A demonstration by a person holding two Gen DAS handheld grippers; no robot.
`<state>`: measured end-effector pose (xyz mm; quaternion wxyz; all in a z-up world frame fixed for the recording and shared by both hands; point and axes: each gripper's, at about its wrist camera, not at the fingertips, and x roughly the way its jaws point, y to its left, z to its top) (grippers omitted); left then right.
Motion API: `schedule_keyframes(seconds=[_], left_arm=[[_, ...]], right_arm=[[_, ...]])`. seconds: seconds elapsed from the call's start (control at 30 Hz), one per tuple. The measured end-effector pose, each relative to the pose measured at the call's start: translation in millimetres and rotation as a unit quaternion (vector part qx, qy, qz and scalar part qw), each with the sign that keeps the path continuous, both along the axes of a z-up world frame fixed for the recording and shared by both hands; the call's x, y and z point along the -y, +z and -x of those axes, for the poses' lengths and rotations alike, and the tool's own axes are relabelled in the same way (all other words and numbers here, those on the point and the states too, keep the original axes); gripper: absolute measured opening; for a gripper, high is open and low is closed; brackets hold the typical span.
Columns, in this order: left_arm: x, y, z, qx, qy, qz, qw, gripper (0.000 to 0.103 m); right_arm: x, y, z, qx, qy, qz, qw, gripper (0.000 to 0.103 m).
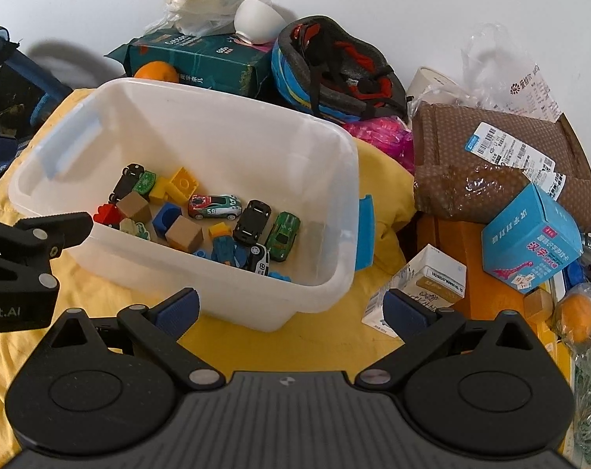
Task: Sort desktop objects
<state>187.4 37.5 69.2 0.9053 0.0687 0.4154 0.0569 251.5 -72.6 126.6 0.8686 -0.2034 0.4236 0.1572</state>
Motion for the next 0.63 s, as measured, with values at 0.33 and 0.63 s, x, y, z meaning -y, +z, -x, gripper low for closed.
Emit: schedule_keyframes(seconds=[0.33,0.63], left_arm=[[-7.8,-3.1,-1.5,-0.006,0.017,0.003,0.9998,0.088],[-7.4,-3.0,-1.7,-0.005,0.003,0.010,0.9999,0.088]], right_arm=[[-2.5,0.6,0.7,-0.004,-0.003,-0.010,1.000,0.103],[-2.4,0.3,-0.6,-0.001,-0.006,-0.014,1.000,0.103]])
